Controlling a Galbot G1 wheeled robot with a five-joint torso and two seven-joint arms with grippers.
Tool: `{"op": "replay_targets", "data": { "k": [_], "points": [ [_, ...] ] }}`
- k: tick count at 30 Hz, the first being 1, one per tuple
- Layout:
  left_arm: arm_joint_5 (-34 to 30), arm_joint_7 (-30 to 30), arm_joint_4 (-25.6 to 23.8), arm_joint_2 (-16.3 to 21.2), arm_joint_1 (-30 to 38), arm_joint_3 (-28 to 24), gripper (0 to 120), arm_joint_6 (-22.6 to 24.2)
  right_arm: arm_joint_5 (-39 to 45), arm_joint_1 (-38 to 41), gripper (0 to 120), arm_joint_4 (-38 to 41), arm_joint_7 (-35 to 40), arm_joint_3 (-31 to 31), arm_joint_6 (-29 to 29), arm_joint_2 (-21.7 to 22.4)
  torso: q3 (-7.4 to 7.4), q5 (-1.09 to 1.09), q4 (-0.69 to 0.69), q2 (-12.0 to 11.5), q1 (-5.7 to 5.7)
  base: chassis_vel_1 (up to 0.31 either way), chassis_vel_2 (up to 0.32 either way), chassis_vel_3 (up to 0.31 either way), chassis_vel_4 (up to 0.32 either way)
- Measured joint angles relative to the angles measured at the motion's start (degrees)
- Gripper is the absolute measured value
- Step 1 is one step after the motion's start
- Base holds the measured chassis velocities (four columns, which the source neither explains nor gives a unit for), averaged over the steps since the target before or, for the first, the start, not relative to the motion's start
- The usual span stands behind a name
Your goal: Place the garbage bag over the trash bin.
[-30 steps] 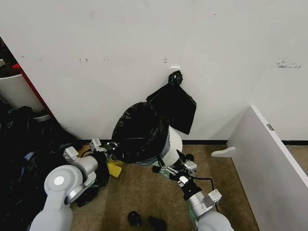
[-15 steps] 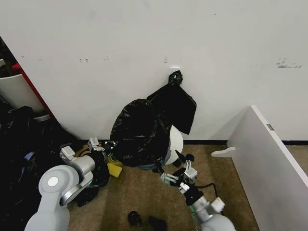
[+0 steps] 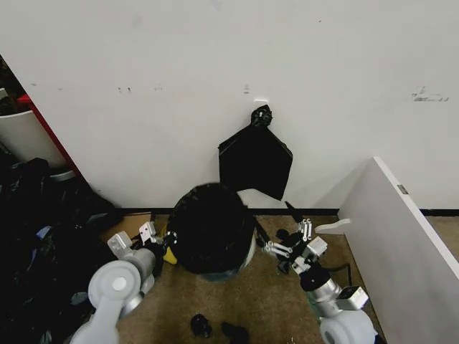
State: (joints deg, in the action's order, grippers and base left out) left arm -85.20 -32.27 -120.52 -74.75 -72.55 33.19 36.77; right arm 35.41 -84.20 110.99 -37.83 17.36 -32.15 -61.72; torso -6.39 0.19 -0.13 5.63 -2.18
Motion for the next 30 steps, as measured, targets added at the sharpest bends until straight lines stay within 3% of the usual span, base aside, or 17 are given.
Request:
{"op": "replay_targets", "data": {
  "k": [1, 2, 5, 7, 10, 20, 27, 30],
  "points": [
    [4.2, 0.3, 0.1, 0.2, -1.0, -1.0, 1, -0.5, -0.8, -0.1, 100, 1.7, 6.7, -0.4, 0.2, -0.6, 0.0, 0.03, -0.01, 0.0, 0.0, 0.0, 0.0, 0.0, 0.0],
    [4.2, 0.3, 0.1, 0.2, -1.0, -1.0, 1, -0.5, -0.8, -0.1, 100, 1.7, 6.7, -0.4, 0.2, -0.6, 0.0, 0.03, -0.01, 0.0, 0.0, 0.0, 0.0, 0.0, 0.0],
    [16.1, 0.3, 1.7, 0.6, -2.7, -3.6, 1, -1.2, -10.2, -0.5, 100, 5.4, 25.2, -2.4, 1.8, -2.2, 0.0, 0.03, 0.02, 0.0, 0.0, 0.0, 0.0, 0.0, 0.0],
    [22.1, 0.2, 3.5, 0.6, -2.8, -6.4, 1, -1.2, -13.7, -1.1, 100, 7.0, 29.7, -3.1, 3.1, -2.6, 0.0, 0.0, 0.01, 0.0, 0.0, 0.0, 0.0, 0.0, 0.0],
    [23.7, -0.1, 5.3, 0.4, -2.8, -8.8, 3, -0.1, -14.6, -1.9, 100, 8.0, 30.7, -3.3, 3.7, -2.5, 0.0, 0.02, -0.01, 0.0, 0.0, 0.0, 0.0, 0.0, 0.0],
    [30.0, 0.2, 7.9, -0.9, -4.4, -12.8, 41, -0.6, -14.7, -2.3, 100, 7.6, 31.2, -3.2, 4.0, -2.3, 0.0, 0.02, 0.0, 0.0, 0.0, 0.0, 0.0, 0.0, 0.0],
    [31.8, -1.0, 2.1, 0.9, -9.0, -11.8, 66, -0.6, -14.8, -2.1, 100, 7.5, 31.1, -3.5, 5.0, -2.6, 0.0, 0.01, 0.01, 0.0, 0.0, 0.0, 0.0, 0.0, 0.0],
    [32.3, -3.0, -4.5, 2.1, -11.2, -10.5, 78, -0.3, -15.0, -2.0, 100, 7.6, 31.3, -3.4, 5.2, -2.6, 0.0, 0.02, 0.01, 0.0, 0.0, 0.0, 0.0, 0.0, 0.0]
  ]
}}
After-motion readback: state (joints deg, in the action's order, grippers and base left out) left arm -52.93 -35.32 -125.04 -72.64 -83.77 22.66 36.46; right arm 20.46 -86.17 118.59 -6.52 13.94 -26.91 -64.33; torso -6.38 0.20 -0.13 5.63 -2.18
